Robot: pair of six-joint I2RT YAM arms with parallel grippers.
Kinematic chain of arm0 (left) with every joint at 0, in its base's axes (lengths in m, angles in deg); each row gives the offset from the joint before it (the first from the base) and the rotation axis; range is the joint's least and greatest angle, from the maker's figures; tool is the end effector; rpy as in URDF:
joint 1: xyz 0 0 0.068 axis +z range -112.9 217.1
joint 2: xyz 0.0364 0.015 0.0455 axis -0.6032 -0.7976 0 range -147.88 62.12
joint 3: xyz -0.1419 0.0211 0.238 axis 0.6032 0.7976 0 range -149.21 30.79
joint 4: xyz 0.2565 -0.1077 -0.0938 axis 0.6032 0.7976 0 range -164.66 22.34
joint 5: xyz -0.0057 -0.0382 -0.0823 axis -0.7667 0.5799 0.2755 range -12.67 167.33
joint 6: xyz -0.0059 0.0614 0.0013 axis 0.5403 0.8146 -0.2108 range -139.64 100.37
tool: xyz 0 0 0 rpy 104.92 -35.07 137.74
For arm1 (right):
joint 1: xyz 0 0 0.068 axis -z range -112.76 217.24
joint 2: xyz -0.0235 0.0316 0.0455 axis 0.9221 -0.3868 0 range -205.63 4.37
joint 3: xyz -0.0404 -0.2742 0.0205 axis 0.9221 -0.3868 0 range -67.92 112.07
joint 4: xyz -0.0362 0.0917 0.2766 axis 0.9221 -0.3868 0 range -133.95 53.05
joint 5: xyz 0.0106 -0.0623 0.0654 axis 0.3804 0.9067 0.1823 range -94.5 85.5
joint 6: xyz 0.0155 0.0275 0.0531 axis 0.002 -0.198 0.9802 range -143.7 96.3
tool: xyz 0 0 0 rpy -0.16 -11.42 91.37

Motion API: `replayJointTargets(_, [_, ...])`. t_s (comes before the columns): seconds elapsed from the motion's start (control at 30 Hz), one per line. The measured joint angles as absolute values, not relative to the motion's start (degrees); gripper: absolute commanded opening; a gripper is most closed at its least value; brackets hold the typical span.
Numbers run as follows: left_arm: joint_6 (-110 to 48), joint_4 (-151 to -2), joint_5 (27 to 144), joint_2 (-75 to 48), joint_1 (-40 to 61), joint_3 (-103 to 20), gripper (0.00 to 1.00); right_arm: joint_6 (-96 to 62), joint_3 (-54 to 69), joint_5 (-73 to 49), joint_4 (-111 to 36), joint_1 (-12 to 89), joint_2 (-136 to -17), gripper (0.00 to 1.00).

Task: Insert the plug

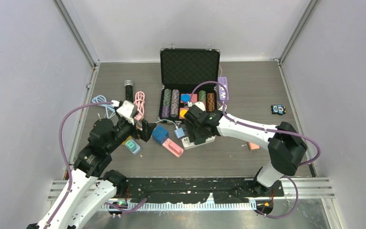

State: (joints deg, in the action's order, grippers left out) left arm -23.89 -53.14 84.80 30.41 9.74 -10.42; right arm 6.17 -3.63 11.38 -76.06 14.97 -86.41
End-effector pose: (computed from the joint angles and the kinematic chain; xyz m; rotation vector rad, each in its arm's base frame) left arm 0.1515 -0.0852 0.3352 0.4549 1.7497 -0.5114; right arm 0.2238 0.2686 0.2037 -0.4349 2.6055 0.0977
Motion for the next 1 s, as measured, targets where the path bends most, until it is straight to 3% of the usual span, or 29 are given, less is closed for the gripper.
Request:
replayJointTargets(0.13, [-23.82,-53.12,84.58,30.52,9.74,-10.42,0.99,5.2,-3.61,9.46,-76.02,14.97,-88.4,0.61])
replayJointTargets(0.2, [-23.8,-53.12,84.43,30.55,9.74,-10.42,0.99,4.83,-3.41,8.82,-76.06,14.97,-88.93,0.48])
replayJointTargets(0.27, [-23.76,-53.08,84.41,30.55,9.74,-10.42,0.99,4.51,-3.41,8.39,-76.02,14.99,-88.93,0.29])
replayJointTargets(0.3, [-23.71,-53.08,84.41,30.55,9.74,-10.42,0.99,4.48,-3.41,8.12,-76.0,15.1,-88.93,0.15])
replayJointTargets(0.37, [-23.69,-53.06,84.41,30.55,9.74,-10.42,0.99,4.46,-3.65,7.93,-75.71,15.15,-88.93,0.06])
replayJointTargets(1.0, [-23.6,-52.93,83.82,30.46,9.74,-10.42,0.99,8.02,-19.28,19.18,-56.28,10.14,-84.07,0.05])
